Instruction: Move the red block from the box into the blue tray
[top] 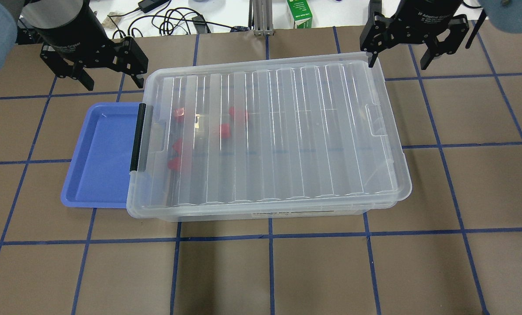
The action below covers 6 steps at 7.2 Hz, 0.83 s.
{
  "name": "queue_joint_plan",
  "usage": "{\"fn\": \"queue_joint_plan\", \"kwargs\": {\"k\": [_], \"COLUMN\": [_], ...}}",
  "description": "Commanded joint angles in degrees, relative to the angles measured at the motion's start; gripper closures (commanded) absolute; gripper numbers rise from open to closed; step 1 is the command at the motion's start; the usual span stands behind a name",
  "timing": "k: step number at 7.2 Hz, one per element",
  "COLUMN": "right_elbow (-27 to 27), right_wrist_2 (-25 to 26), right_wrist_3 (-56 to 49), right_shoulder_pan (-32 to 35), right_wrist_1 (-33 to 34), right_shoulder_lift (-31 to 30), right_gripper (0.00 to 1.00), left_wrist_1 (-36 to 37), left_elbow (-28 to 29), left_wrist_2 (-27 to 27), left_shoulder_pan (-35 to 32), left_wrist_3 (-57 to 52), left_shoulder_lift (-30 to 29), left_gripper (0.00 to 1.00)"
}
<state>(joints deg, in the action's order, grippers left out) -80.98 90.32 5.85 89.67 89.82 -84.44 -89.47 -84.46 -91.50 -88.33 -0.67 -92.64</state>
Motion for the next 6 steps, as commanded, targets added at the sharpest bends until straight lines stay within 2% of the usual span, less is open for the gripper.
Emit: {"fn": "queue_joint_plan", "kwargs": {"k": [1, 2, 3, 5, 6], "right_elbow": [-0.9, -2.8, -6.1, -15.3, -17.4], "right_wrist_2": [0.3, -0.1, 0.1, 0.6, 0.6], "right_wrist_3": [-6.6, -9.0, -9.9, -12.0, -12.6], "right_shoulder_pan": [-2.6, -4.2, -4.3, -4.3, -4.4], "right_wrist_1": [0.1, 0.9, 4.5, 16.6, 19.1], "right_shoulder_lift": [0.9, 2.9, 3.3, 4.4, 4.5], "right_gripper": [0.00, 0.00, 0.00, 0.00, 0.00], "left_wrist_1": [0.0, 0.0, 0.0, 0.0, 0.0], "left_elbow": [0.0, 0.0, 0.0, 0.0, 0.0], "left_wrist_2": [-0.1, -0.1, -0.1, -0.1, -0.1], "left_shoulder_pan": [0.0, 0.0, 0.0, 0.0, 0.0], "left_wrist_3": [0.1, 0.1, 0.0, 0.0, 0.0], "left_shoulder_lift": [0.0, 0.0, 0.0, 0.0, 0.0], "left_gripper": [0.00, 0.00, 0.00, 0.00, 0.00]}}
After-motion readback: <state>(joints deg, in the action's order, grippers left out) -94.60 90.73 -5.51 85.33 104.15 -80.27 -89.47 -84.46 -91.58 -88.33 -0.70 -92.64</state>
